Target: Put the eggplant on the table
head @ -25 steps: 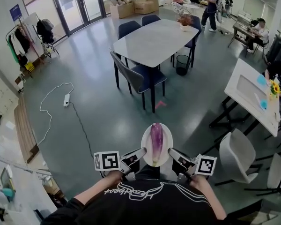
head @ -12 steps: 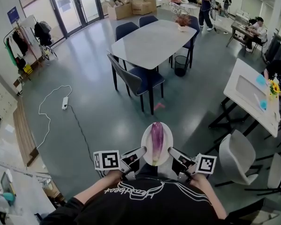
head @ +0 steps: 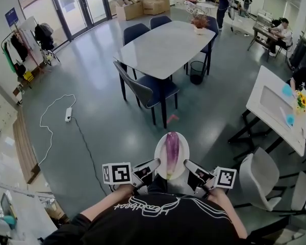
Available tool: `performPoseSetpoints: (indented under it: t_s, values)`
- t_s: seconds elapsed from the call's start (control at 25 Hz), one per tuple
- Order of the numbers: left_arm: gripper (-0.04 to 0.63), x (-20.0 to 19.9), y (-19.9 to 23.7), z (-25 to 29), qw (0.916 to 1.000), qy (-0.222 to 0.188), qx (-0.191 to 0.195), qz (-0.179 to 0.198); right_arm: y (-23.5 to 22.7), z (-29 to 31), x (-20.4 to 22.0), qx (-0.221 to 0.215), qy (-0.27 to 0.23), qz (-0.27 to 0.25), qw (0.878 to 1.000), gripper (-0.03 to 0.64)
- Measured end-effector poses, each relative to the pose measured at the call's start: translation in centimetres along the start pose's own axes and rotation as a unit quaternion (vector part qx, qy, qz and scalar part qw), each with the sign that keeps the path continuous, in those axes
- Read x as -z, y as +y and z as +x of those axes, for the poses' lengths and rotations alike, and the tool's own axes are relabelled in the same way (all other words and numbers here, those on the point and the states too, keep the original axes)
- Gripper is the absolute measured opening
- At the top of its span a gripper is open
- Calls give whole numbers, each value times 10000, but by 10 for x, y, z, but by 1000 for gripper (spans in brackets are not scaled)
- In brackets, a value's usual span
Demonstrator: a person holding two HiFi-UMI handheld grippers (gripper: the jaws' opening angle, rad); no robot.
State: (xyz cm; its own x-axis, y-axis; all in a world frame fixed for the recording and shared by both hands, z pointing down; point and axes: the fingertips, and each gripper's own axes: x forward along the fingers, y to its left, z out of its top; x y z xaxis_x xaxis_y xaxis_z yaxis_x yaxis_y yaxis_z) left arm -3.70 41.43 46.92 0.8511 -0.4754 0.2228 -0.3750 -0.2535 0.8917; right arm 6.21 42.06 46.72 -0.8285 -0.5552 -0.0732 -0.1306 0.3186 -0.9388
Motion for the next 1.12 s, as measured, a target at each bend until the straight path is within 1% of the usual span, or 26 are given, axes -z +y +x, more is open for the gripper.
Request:
performPoseSetpoints:
  t_s: [0.32, 0.6, 0.84, 1.12]
  values:
    - [25, -64, 22, 40, 9998, 177, -71, -74, -29, 40, -58, 79, -99, 170, 9998, 18]
    - [25, -143, 40, 80, 9996, 270, -64, -98, -51, 92, -126, 146, -164, 275, 9994, 18]
    - [25, -216, 66, 102, 9996, 164, -90, -197, -74, 150, -178, 212, -56, 287, 9993, 18]
    - [25, -294, 110, 127, 9994, -34, -108, -338, -112, 220, -232, 282, 96, 306, 9991, 17]
